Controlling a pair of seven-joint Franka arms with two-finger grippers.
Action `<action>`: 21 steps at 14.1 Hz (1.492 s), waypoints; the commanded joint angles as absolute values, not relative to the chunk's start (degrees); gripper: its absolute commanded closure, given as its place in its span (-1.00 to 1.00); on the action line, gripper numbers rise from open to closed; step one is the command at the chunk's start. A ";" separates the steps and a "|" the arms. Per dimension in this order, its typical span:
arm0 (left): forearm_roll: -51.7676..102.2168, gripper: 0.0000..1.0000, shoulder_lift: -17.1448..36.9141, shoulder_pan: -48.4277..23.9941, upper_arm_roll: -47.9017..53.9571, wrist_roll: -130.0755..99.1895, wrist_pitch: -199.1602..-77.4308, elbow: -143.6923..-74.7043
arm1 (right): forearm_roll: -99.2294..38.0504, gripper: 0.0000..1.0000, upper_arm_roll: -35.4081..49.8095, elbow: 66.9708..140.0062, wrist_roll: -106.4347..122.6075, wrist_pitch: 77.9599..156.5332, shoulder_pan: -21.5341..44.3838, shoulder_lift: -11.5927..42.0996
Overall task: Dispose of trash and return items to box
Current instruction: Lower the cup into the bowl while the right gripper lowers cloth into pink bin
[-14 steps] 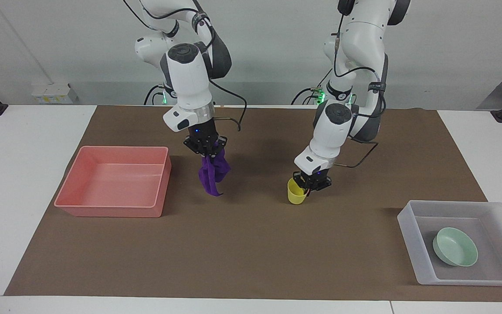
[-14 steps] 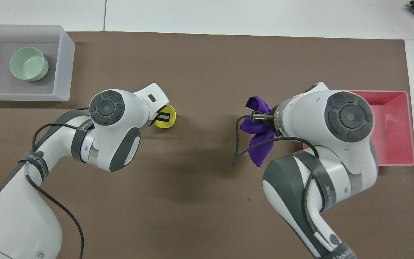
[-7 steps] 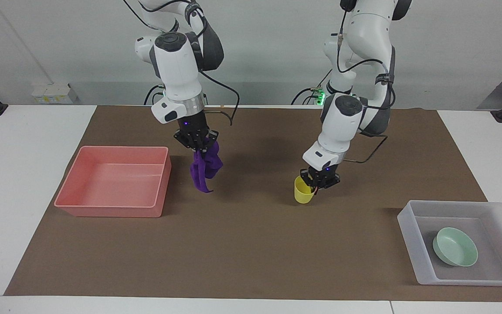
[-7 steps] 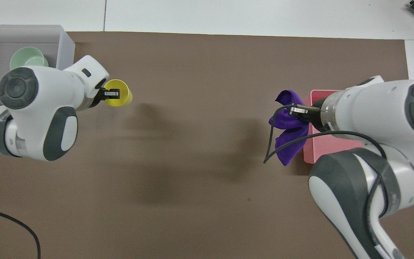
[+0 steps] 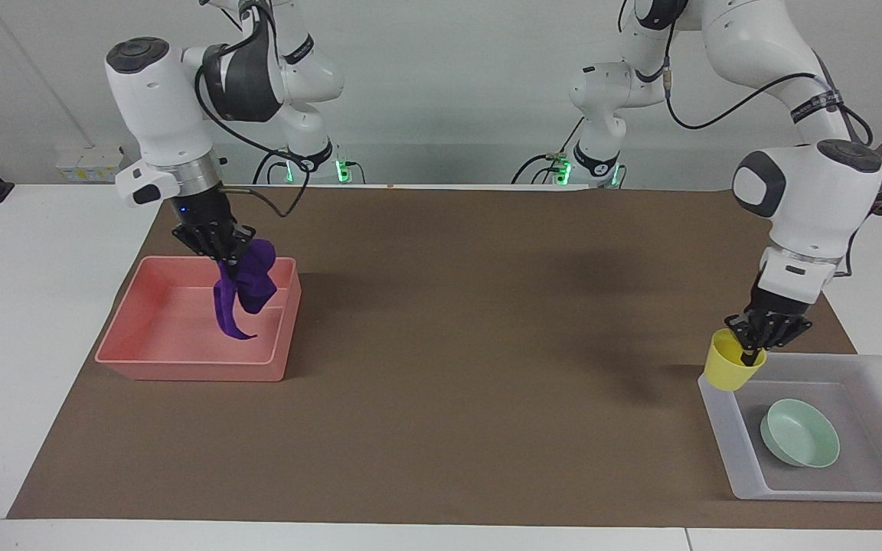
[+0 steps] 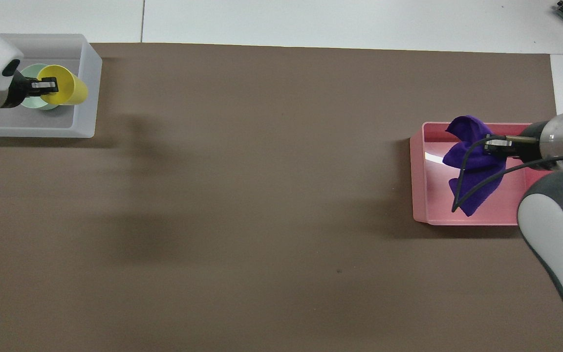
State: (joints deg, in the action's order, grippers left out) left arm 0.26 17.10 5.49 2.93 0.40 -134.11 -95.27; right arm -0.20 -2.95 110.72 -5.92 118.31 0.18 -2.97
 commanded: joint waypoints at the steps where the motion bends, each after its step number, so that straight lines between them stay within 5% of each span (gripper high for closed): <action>1: 0.44 1.00 23.80 9.74 3.95 2.98 -131.40 -86.94 | -0.09 1.00 -2.46 112.58 2.00 118.91 -4.29 -3.34; 9: 2.02 1.00 36.81 15.47 4.22 4.13 -131.57 -78.14 | -0.09 1.00 -2.37 117.94 8.26 126.03 -7.21 1.05; 18: 2.11 0.99 37.00 15.56 4.13 3.96 -132.10 -78.84 | -0.09 1.00 -2.37 122.34 7.21 135.53 -6.94 7.29; 19: 2.11 0.54 37.09 15.56 4.22 4.04 -132.10 -78.75 | -0.09 0.95 -2.37 122.34 6.95 135.53 -6.94 7.64; 20: 2.11 0.36 37.09 15.38 4.22 4.04 -131.93 -78.58 | -0.09 0.66 -2.37 122.34 5.81 135.53 -6.94 7.65; 21: 2.11 0.33 37.09 15.21 4.22 4.04 -131.49 -78.31 | -0.09 0.15 -2.37 122.34 5.19 135.53 -6.94 7.65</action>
